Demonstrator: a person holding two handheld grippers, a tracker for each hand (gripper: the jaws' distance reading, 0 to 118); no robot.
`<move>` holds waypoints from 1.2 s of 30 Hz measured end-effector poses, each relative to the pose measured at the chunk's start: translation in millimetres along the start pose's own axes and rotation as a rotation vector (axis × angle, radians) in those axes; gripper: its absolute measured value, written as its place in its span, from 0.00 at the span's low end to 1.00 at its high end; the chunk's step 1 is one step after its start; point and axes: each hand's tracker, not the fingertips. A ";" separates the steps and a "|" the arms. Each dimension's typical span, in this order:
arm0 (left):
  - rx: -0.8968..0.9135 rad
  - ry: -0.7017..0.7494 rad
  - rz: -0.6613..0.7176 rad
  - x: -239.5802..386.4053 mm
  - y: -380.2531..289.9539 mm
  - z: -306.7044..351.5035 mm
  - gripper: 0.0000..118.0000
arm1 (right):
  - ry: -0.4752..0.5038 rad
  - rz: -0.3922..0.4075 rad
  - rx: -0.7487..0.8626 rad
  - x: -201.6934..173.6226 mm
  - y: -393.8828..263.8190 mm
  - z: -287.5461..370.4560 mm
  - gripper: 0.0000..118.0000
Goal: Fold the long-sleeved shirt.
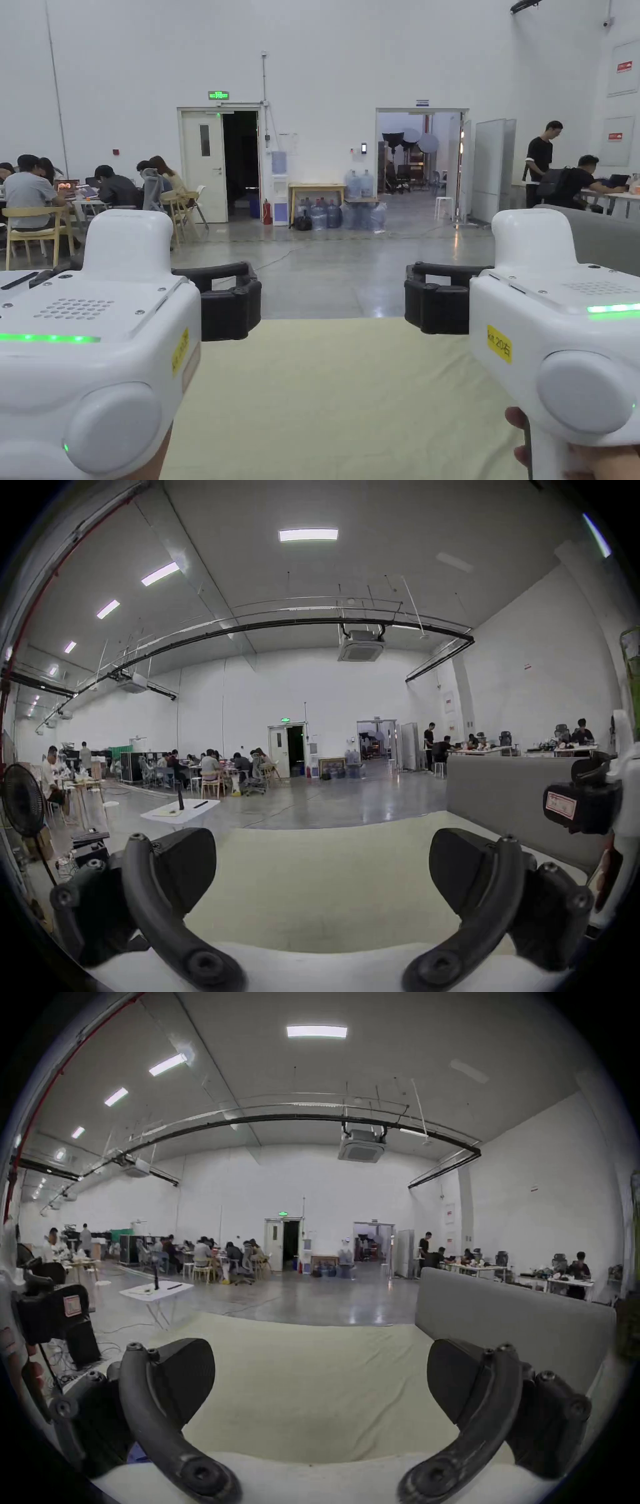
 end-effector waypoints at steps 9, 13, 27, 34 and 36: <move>-0.043 -0.005 0.016 -9.6 -6.8 -6.5 1.00 | 0.095 -0.043 -0.029 1.3 -9.6 -2.2 1.00; -0.051 -0.013 0.024 -10.9 -7.9 -7.3 1.00 | 0.062 -0.033 -0.039 -5.0 -12.1 -2.9 1.00; -0.072 -0.019 0.026 -12.2 -11.8 -10.4 1.00 | 0.091 -0.040 -0.049 -5.2 -15.8 1.3 1.00; -0.075 -0.024 0.041 -14.0 -11.5 -10.8 1.00 | 0.034 -0.037 -0.042 -11.6 -17.7 5.0 1.00; -0.080 -0.024 0.031 -12.2 -11.6 -10.6 1.00 | 0.038 -0.024 -0.042 -12.1 -18.1 5.8 1.00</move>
